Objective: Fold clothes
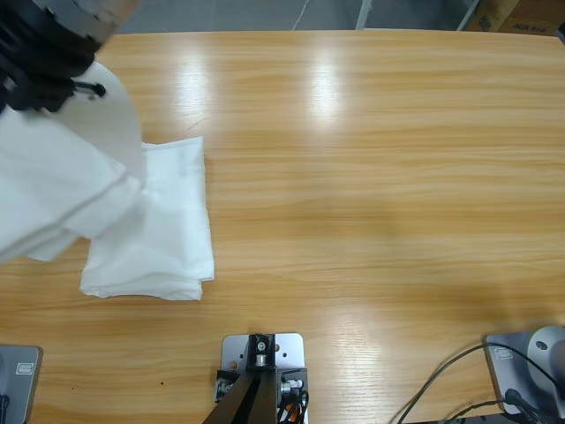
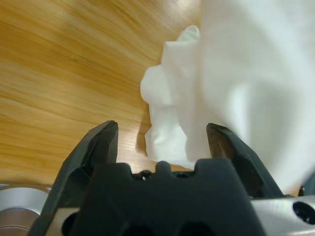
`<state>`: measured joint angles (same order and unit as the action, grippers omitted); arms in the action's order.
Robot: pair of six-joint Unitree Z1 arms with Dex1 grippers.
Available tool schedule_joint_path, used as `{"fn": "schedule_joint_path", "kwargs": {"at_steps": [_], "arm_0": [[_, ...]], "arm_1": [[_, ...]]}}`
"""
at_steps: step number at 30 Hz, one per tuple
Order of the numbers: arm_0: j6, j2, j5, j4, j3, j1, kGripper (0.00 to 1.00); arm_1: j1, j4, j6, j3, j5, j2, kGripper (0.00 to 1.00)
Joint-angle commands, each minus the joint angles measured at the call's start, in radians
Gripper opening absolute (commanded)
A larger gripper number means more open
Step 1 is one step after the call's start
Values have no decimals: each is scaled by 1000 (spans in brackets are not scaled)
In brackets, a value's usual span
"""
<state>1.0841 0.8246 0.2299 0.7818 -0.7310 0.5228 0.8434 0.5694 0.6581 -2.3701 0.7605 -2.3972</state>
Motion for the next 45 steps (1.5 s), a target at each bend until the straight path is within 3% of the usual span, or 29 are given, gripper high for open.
{"fn": "schedule_joint_path", "kwargs": {"at_steps": [1,11,20,35,36,37,38,45], "arm_0": [[2,59,1,-1,-9,-8,0],[-1,85,-6,-11,-17,-8,0],[-1,84,-15,-26,-8,-9,0],[-3,92,-18,-29,-7,-9,0],[-3,95,-18,-29,-5,-9,0],[-3,97,-18,-30,-3,-9,0],[-3,99,-20,-36,0,-9,0],[-25,124,-43,-85,24,-9,0]], "arm_1": [[-47,-44,9,189,-18,8,0],[-54,-147,48,389,-52,47,0],[-53,-151,120,528,-142,76,0],[-2,-145,261,652,-193,49,15],[9,-145,269,662,-198,47,270],[19,-145,276,669,-209,48,723],[27,-146,287,674,-217,49,941],[37,-151,307,678,-249,141,1000]]}}
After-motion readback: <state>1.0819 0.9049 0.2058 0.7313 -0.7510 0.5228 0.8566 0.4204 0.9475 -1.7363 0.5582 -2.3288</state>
